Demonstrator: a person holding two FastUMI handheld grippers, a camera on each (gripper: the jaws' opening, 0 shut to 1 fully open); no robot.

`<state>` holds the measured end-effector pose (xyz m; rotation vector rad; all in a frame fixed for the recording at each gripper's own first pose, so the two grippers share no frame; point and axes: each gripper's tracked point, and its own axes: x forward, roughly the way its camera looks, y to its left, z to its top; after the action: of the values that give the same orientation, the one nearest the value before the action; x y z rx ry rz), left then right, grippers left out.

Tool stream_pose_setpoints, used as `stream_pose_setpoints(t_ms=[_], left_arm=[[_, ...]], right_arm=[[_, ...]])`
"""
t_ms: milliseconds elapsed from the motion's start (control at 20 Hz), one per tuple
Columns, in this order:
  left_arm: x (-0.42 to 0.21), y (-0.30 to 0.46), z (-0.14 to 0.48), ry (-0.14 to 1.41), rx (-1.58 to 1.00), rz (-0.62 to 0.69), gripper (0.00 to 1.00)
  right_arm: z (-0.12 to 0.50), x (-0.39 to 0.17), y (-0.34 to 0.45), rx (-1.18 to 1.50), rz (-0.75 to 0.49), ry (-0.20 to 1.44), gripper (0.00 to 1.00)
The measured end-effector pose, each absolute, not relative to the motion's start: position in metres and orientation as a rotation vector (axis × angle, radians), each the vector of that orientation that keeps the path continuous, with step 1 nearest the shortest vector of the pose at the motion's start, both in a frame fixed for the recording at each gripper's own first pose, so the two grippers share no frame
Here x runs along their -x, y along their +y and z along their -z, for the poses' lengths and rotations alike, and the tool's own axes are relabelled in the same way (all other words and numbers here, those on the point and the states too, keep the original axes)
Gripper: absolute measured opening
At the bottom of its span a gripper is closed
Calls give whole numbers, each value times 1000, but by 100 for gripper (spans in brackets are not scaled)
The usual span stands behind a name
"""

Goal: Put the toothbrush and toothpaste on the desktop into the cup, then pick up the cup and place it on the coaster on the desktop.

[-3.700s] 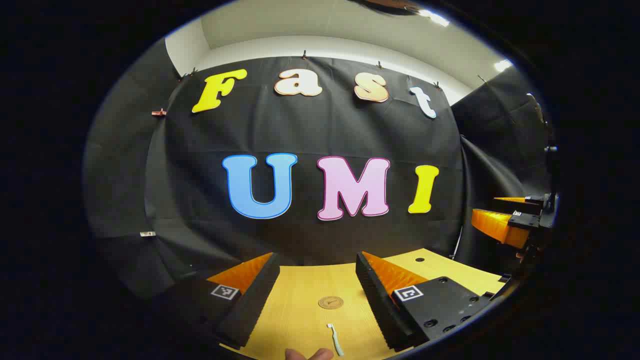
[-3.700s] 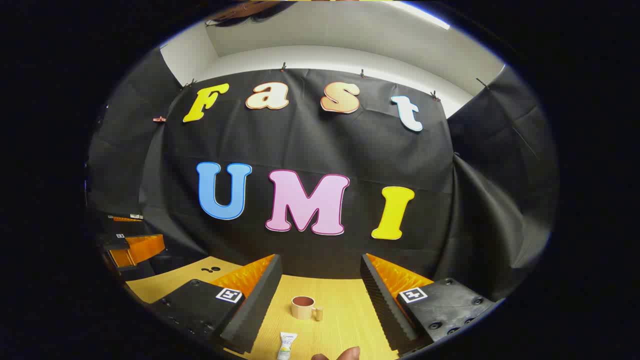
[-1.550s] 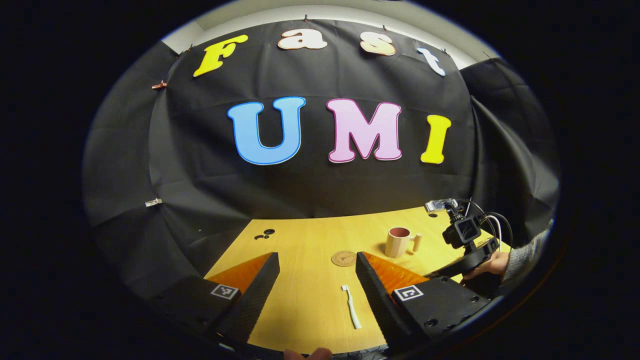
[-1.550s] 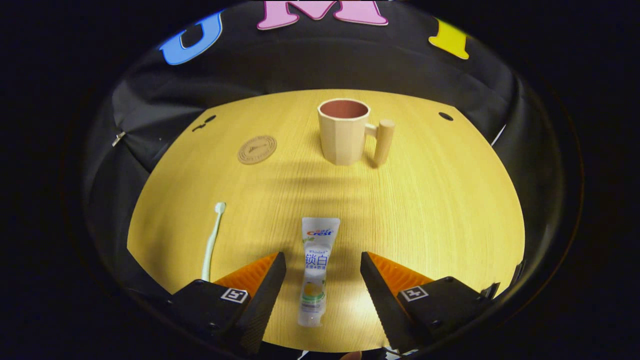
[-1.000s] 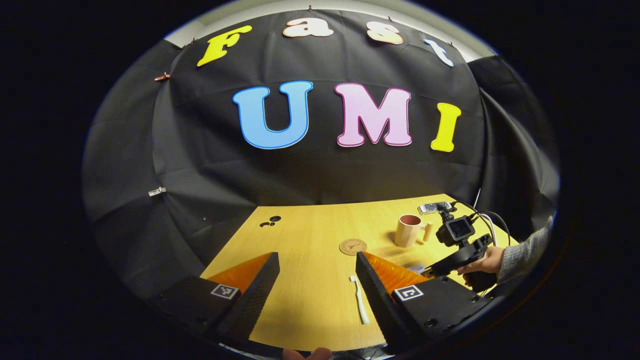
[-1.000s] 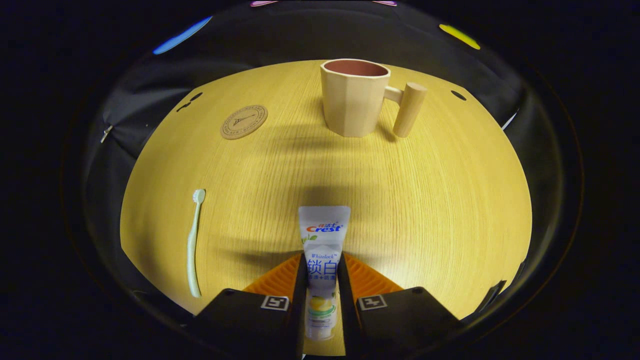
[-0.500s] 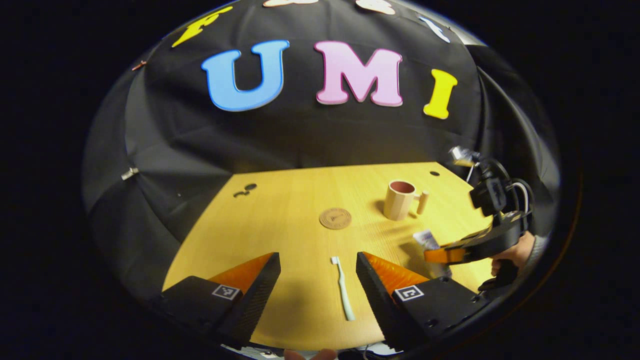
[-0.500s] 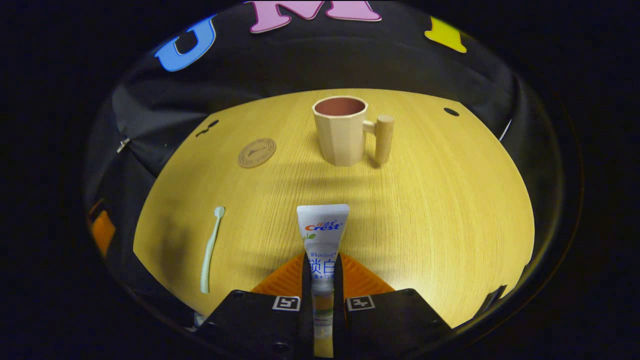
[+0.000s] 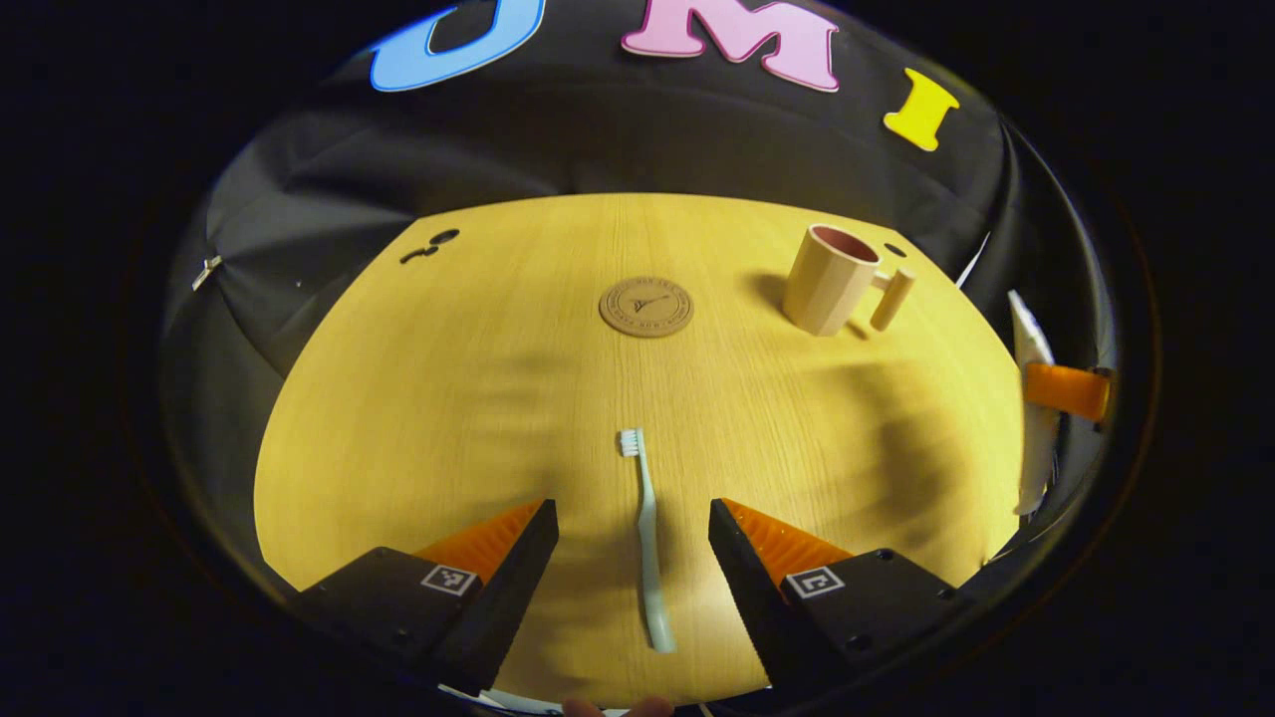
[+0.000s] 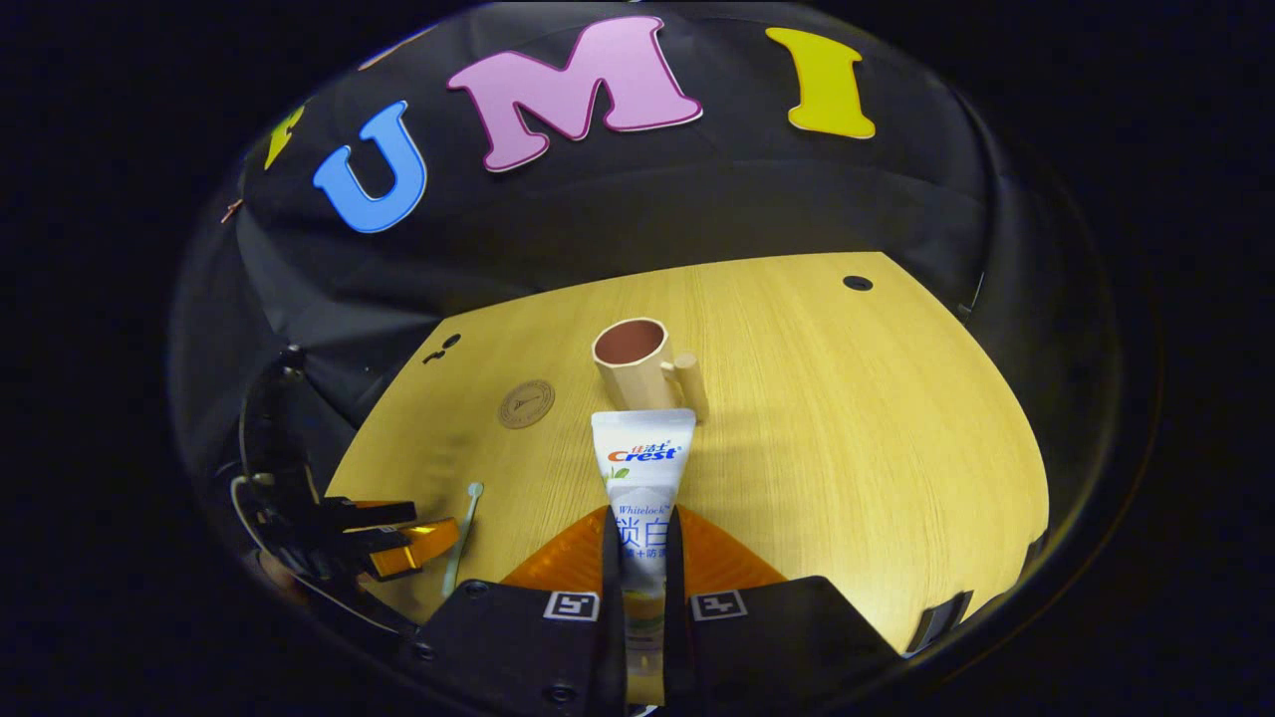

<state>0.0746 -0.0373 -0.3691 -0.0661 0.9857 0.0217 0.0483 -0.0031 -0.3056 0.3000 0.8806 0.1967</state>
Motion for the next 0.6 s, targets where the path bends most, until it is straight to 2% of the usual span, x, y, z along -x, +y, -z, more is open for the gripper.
stream_pose_setpoints(t_ms=[350,450,550,600], left_arm=[[-69,-31,399,1084,-41,-48,94],[-72,-34,399,1071,-54,-42,94],[-71,-42,400,1079,-40,-23,89],[-70,-46,402,1085,-31,-12,77]], right_arm=[[299,-52,-18,-324,-193,867,18],[299,-52,-19,-316,-196,867,18],[300,-53,-20,-316,-200,868,18],[300,-54,-21,-323,-200,867,18]])
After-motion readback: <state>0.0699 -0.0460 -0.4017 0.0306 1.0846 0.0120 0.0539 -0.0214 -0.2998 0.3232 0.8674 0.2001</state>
